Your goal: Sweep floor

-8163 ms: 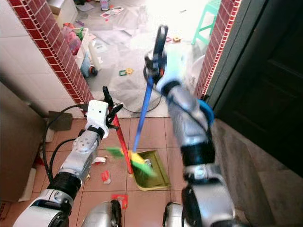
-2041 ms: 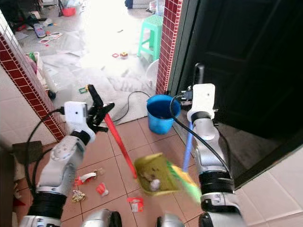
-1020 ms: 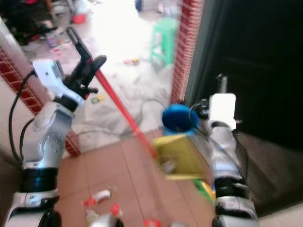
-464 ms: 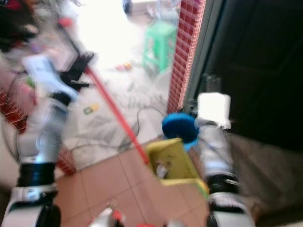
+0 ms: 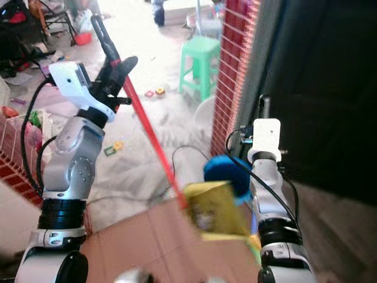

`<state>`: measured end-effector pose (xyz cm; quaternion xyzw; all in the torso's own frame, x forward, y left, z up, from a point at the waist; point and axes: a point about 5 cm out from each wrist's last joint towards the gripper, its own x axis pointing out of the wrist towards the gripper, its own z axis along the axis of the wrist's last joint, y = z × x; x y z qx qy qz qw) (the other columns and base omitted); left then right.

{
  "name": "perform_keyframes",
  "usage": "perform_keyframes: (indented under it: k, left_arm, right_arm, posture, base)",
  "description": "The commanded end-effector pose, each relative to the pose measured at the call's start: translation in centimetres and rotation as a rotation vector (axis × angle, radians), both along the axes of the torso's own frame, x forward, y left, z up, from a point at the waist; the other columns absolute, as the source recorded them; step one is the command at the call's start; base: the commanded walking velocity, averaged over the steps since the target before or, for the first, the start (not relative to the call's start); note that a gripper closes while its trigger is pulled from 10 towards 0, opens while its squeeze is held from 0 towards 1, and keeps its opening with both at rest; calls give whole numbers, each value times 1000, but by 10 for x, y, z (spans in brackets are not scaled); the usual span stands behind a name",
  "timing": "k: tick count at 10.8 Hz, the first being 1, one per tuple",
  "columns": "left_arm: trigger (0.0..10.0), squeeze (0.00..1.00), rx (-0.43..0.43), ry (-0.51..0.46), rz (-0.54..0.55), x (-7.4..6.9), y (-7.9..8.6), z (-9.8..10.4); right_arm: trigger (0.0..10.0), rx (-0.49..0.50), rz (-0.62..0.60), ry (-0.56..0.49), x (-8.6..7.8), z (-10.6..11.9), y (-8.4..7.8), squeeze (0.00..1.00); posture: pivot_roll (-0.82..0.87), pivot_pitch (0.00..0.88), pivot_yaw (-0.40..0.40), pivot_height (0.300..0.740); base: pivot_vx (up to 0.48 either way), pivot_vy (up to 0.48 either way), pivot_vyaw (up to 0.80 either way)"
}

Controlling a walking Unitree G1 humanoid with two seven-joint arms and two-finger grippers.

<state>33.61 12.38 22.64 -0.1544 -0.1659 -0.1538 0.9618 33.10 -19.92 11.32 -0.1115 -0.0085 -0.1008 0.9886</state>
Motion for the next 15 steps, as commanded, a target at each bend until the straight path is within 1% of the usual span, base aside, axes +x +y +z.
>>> perform_keyframes:
  k: [1, 3, 4, 6, 8, 9, 10, 11, 12, 13, 14, 15]
  left_arm:
    - [10000, 0, -15, -95, 30, 0, 4, 23]
    - [10000, 0, 24, -116, 53, 1, 5, 26]
    - [10000, 0, 77, -129, 45, 2, 0, 25]
    - [10000, 0, 153, -154, 13, -1, -18, 20]
    - [10000, 0, 189, -184, 2, -2, -30, 21]
    - [10000, 0, 204, -193, 6, -2, -31, 20]
    - [10000, 0, 212, -197, 42, -1, -30, 20]
    - [10000, 0, 193, -194, 60, 0, -29, 19]
    - [10000, 0, 198, -200, 57, -1, -33, 18]
    - [10000, 0, 232, -215, 2, -7, -45, 14]
    - [10000, 0, 262, -231, -27, -10, -52, 12]
    - [10000, 0, 321, -256, -124, -18, -69, 8]
  right_arm:
    - [10000, 3, 37, -53, 7, 13, 9, 0]
    - [10000, 9, 49, -49, 8, 12, 12, 0]
    - [10000, 10, 52, -47, 7, 11, 13, 0]
    - [10000, 19, 68, -42, 7, 9, 18, 0]
    - [10000, 23, 71, -41, 7, 8, 18, 0]
    - [10000, 24, 71, -37, 7, 7, 18, 0]
    - [10000, 23, 74, -35, 7, 7, 18, 0]
    - [10000, 23, 76, -33, 7, 7, 18, 0]
    - [10000, 25, 79, -30, 7, 6, 19, 0]
    - [10000, 27, 81, -27, 7, 6, 19, 0]
    - [10000, 28, 83, -26, 7, 6, 19, 0]
    - [10000, 28, 86, -23, 7, 6, 19, 0]
  posture:
    - [-56, 0, 48, 740]
    - [-52, 0, 46, 740]
    - [-49, 0, 45, 740]
    - [-52, 0, 48, 740]
    - [-54, 0, 49, 740]
    - [-56, 0, 48, 740]
    - [-58, 0, 48, 740]
    - [-58, 0, 47, 740]
    - [-57, 0, 47, 740]
    - [-55, 0, 44, 740]
    - [-54, 0, 42, 740]
    - [-53, 0, 42, 740]
  base:
    - [480, 0, 0]
    - [480, 0, 0]
    - [472, 0, 0]
    - [471, 0, 0]
    - [469, 0, 0]
    - [469, 0, 0]
    - [465, 0, 0]
    - [0, 0, 0]
    - [0, 0, 0]
    - [0, 0, 0]
    - [0, 0, 0]
    - [0, 0, 0]
